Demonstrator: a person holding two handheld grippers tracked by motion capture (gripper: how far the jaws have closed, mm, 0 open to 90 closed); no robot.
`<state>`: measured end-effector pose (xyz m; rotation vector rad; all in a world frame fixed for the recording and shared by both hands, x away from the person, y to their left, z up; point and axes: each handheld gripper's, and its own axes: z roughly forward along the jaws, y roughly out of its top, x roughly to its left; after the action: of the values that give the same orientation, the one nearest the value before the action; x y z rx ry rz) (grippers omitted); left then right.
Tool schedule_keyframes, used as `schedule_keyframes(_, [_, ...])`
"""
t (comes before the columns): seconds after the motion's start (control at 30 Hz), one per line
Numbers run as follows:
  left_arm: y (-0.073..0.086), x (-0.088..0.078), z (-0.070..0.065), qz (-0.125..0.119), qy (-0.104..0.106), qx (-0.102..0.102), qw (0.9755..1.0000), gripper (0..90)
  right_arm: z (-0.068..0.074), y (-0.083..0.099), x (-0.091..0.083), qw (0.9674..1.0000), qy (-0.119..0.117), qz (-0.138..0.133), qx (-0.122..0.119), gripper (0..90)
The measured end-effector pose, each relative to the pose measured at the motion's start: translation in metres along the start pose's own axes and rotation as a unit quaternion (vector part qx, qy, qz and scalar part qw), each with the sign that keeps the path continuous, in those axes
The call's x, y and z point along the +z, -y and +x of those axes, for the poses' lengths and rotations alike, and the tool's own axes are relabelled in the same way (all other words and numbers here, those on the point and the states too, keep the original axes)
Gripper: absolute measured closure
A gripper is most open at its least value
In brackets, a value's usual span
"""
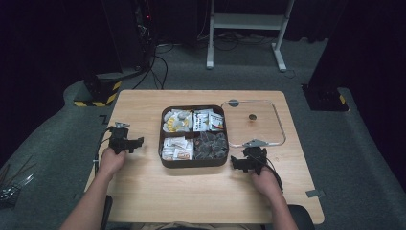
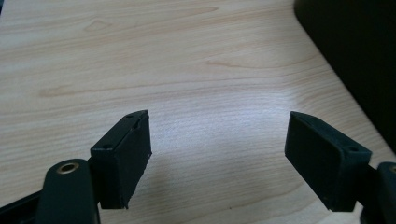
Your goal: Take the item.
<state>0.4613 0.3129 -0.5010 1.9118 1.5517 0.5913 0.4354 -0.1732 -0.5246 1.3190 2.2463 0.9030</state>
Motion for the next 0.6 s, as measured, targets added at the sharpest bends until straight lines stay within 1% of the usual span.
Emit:
schedule_keyframes(0.07, [-0.003,-0.003,0.0,-0.007,0.015,-0.007,0.9998,21.7,0.0,0.0,0.0,1.0,0.0,0.0,0.0,8.1])
schedule_keyframes(0.1, [-0.005,-0.005,0.001,-0.012,0.037,-0.01,0.9992,19.7,0.0,0.0,0.0,1.0,0.0,0.0,0.0,8.1])
schedule_keyframes(0.13, [-0.005,-0.005,0.001,-0.012,0.037,-0.01,0.9992,17.0,0.0,0.0,0.0,1.0,0.0,0.0,0.0,8.1])
schedule_keyframes(0.17, [-0.005,-0.006,0.001,-0.014,0.041,-0.012,0.999,17.0,0.0,0.0,0.0,1.0,0.0,0.0,0.0,8.1])
schedule_keyframes(0.23, [-0.007,-0.008,0.001,-0.017,0.038,-0.011,0.9991,18.7,0.0,0.0,0.0,1.0,0.0,0.0,0.0,8.1])
schedule_keyframes(0.3, [-0.008,-0.01,0.001,-0.017,0.051,-0.006,0.9985,19.3,0.0,0.0,0.0,1.0,0.0,0.0,0.0,8.1])
schedule_keyframes(0.33, [-0.008,-0.011,0.001,-0.019,0.063,-0.002,0.9978,18.9,0.0,0.0,0.0,1.0,0.0,0.0,0.0,8.1])
schedule_keyframes(0.37, [-0.009,-0.014,0.0,-0.027,0.066,0.004,0.9974,21.6,0.0,0.0,0.0,1.0,0.0,0.0,0.0,8.1])
schedule_keyframes(0.4, [-0.009,-0.014,0.0,-0.027,0.066,0.004,0.9974,26.0,0.0,0.0,0.0,1.0,0.0,0.0,0.0,8.1])
schedule_keyframes(0.43, [-0.01,-0.015,0.0,-0.028,0.062,0.007,0.9977,26.0,0.0,0.0,0.0,1.0,0.0,0.0,0.0,8.1])
schedule_keyframes(0.47, [-0.012,-0.015,0.0,-0.022,0.062,0.016,0.9977,27.4,0.0,0.0,0.0,1.0,0.0,0.0,0.0,8.1])
schedule_keyframes(0.5, [-0.015,-0.016,-0.001,-0.017,0.059,0.027,0.9977,26.2,0.0,0.0,0.0,1.0,0.0,0.0,0.0,8.1])
schedule_keyframes(0.6, [-0.018,-0.016,-0.004,-0.019,0.064,0.029,0.9973,26.1,0.0,0.0,0.0,1.0,0.0,0.0,0.0,8.1])
